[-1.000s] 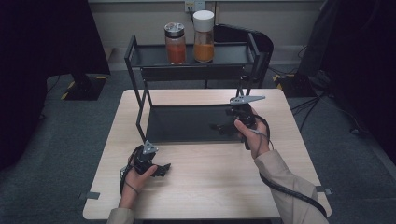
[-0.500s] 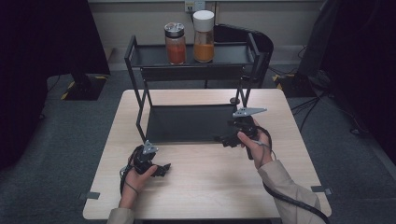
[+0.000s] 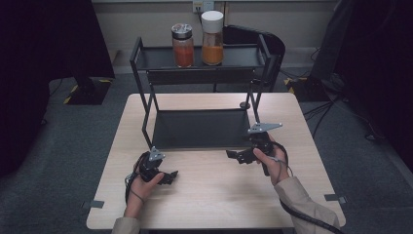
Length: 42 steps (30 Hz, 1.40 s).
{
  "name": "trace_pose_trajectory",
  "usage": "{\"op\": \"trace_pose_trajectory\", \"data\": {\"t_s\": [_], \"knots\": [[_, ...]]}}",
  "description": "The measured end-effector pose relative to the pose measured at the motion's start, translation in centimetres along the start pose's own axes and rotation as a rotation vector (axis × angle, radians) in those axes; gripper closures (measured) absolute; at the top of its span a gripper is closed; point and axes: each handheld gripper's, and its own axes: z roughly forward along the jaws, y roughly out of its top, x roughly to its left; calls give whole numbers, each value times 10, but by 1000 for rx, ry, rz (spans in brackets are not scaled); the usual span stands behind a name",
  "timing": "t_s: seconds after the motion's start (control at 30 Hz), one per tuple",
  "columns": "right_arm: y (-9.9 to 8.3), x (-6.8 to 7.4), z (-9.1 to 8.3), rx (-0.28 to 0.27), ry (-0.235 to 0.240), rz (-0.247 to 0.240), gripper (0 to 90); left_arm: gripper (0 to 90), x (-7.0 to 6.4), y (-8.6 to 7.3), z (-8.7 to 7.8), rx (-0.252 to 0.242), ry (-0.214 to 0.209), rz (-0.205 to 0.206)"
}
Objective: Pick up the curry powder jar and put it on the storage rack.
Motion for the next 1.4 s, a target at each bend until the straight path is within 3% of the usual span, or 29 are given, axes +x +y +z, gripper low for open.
{"op": "trace_pose_trajectory", "data": {"t_s": [0.53,1.03,1.4], "knots": [[-34,-10,-9,17,2,10,19,0,0,0,0,-1,0,0],[-71,-26,-31,37,-67,28,19,0,0,0,0,0,0,0],[-88,-34,-44,57,-105,44,19,0,0,0,0,-1,0,0]]}}
